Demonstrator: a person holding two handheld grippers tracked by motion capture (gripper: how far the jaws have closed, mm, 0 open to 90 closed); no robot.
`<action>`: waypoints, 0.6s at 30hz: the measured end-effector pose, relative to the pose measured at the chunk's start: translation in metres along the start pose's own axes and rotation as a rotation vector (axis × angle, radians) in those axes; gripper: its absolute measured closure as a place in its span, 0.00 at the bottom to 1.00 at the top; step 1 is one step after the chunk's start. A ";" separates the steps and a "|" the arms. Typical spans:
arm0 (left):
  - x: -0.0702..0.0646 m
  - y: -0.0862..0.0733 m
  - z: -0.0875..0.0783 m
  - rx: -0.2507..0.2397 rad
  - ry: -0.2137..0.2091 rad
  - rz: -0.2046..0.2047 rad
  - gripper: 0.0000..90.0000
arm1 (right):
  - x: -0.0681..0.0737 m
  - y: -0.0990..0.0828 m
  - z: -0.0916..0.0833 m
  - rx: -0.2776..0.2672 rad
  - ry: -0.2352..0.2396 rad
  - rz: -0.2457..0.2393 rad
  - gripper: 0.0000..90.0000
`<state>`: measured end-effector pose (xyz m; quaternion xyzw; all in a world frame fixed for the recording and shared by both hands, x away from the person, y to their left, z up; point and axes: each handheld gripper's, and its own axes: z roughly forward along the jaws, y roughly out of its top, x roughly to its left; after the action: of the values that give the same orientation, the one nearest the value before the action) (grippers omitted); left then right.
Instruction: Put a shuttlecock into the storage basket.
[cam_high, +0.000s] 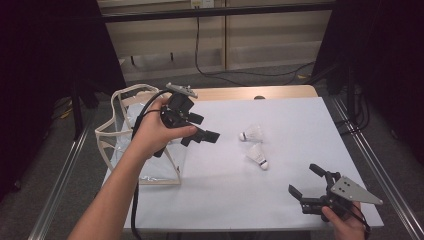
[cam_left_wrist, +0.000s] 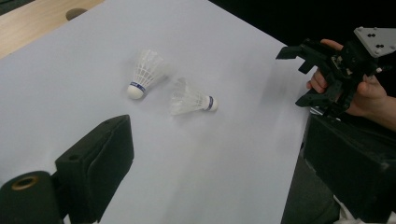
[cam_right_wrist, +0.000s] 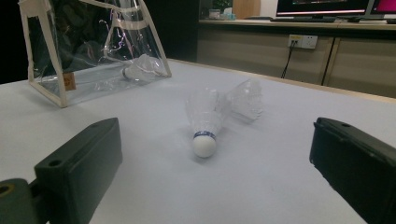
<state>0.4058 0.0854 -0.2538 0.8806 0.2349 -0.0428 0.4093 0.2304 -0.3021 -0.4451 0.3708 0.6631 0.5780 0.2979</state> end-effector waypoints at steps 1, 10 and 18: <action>-0.001 -0.001 0.001 -0.004 -0.005 0.001 0.10 | 0.000 0.000 0.000 0.001 -0.002 0.000 0.02; -0.004 -0.007 0.014 -0.012 -0.012 -0.009 0.09 | 0.000 0.000 0.000 0.001 -0.001 0.001 0.02; -0.005 -0.013 0.025 -0.006 -0.019 -0.003 0.07 | 0.000 0.000 0.000 0.004 -0.003 -0.001 0.02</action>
<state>0.3982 0.0726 -0.2783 0.8785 0.2325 -0.0508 0.4142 0.2305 -0.3025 -0.4453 0.3720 0.6639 0.5761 0.2984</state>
